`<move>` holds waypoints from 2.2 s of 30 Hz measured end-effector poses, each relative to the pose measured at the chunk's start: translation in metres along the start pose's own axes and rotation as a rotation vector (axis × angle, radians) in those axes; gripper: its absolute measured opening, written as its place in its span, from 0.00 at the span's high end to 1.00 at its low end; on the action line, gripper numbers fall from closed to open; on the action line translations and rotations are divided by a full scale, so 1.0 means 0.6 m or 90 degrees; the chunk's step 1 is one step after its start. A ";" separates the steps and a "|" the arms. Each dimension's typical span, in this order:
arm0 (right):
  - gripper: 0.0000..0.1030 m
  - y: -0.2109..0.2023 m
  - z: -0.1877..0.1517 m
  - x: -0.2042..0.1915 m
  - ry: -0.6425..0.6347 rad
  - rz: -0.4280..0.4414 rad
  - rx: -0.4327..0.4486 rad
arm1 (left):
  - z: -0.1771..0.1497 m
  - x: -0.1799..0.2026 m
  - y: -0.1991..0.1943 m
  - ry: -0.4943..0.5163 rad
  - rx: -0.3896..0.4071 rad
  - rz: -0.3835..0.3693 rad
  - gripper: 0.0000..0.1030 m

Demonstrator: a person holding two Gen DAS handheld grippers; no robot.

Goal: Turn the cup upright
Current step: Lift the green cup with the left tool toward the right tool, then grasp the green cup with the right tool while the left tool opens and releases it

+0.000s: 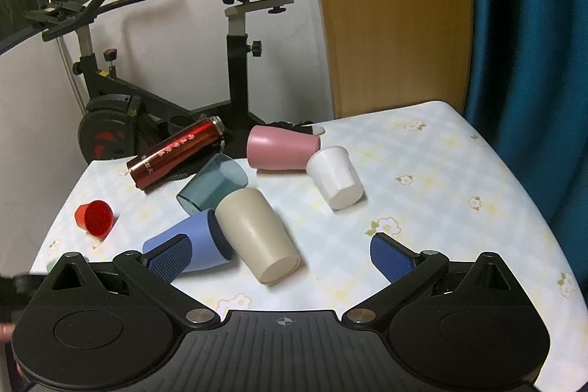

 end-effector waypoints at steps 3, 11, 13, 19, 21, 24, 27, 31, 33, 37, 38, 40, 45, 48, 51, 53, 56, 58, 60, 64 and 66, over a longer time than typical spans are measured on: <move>0.00 -0.011 -0.002 0.012 0.003 -0.007 0.006 | -0.042 0.045 0.012 0.003 -0.028 -0.037 0.32; 0.00 -0.028 -0.004 0.064 0.004 -0.038 0.018 | -0.109 0.150 0.054 0.054 -0.071 -0.092 0.33; 0.00 -0.029 -0.004 0.080 0.009 -0.049 0.020 | -0.116 0.173 0.064 0.063 -0.084 -0.109 0.33; 0.00 -0.024 -0.003 0.120 0.024 -0.075 0.020 | -0.142 0.215 0.096 0.067 -0.114 -0.139 0.33; 0.00 -0.022 -0.003 0.125 0.026 -0.079 0.019 | -0.142 0.221 0.105 0.070 -0.118 -0.144 0.33; 0.00 -0.018 -0.004 0.128 0.024 -0.082 0.017 | -0.144 0.228 0.111 0.076 -0.122 -0.144 0.33; 0.00 -0.014 -0.004 0.123 0.020 -0.082 0.014 | -0.145 0.231 0.119 0.084 -0.125 -0.143 0.32; 0.00 -0.011 -0.007 0.119 0.016 -0.082 0.009 | -0.148 0.240 0.123 0.107 -0.132 -0.146 0.32; 0.00 -0.010 -0.008 0.117 0.014 -0.081 0.008 | -0.147 0.241 0.122 0.105 -0.140 -0.156 0.32; 0.01 -0.014 -0.008 0.115 0.017 -0.079 0.009 | -0.142 0.241 0.102 0.126 -0.132 -0.160 0.29; 0.01 -0.017 -0.008 0.115 0.018 -0.078 0.011 | -0.140 0.242 0.096 0.135 -0.127 -0.159 0.29; 0.01 -0.021 -0.008 0.113 0.020 -0.076 0.013 | -0.136 0.243 0.081 0.150 -0.120 -0.163 0.29; 0.01 -0.031 -0.006 0.106 0.023 -0.066 0.015 | -0.120 0.237 0.037 0.160 -0.090 -0.174 0.29; 0.01 -0.036 -0.006 0.099 0.023 -0.054 0.014 | -0.106 0.227 0.009 0.167 -0.060 -0.175 0.29; 0.01 -0.040 -0.007 0.089 0.021 -0.043 0.013 | -0.089 0.208 -0.020 0.172 -0.024 -0.163 0.29; 0.01 -0.043 -0.009 0.081 0.017 -0.035 0.015 | -0.076 0.195 -0.037 0.178 0.001 -0.151 0.29; 0.03 -0.045 -0.012 0.069 0.006 -0.025 0.015 | -0.053 0.167 -0.066 0.189 0.042 -0.122 0.28; 0.04 -0.043 -0.016 0.059 -0.003 -0.016 0.010 | -0.036 0.145 -0.083 0.196 0.072 -0.094 0.28; 0.05 -0.040 -0.020 0.046 -0.014 -0.007 0.002 | -0.019 0.122 -0.102 0.209 0.106 -0.060 0.28; 0.05 -0.028 -0.035 0.020 -0.036 0.012 -0.022 | 0.005 0.076 -0.139 0.219 0.167 0.005 0.27; 0.05 -0.019 -0.044 0.005 -0.052 0.024 -0.036 | 0.014 0.051 -0.158 0.213 0.186 0.032 0.27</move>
Point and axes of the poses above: each gripper's, at about its wrist camera, not at the fingertips, and y roughly the way its jaws point, x to its right, z to its top, the point moved 7 cm from there along y, roughly the way its jaws point, and after that the axes turned 14 degrees about -z, right-handed, at the moved point
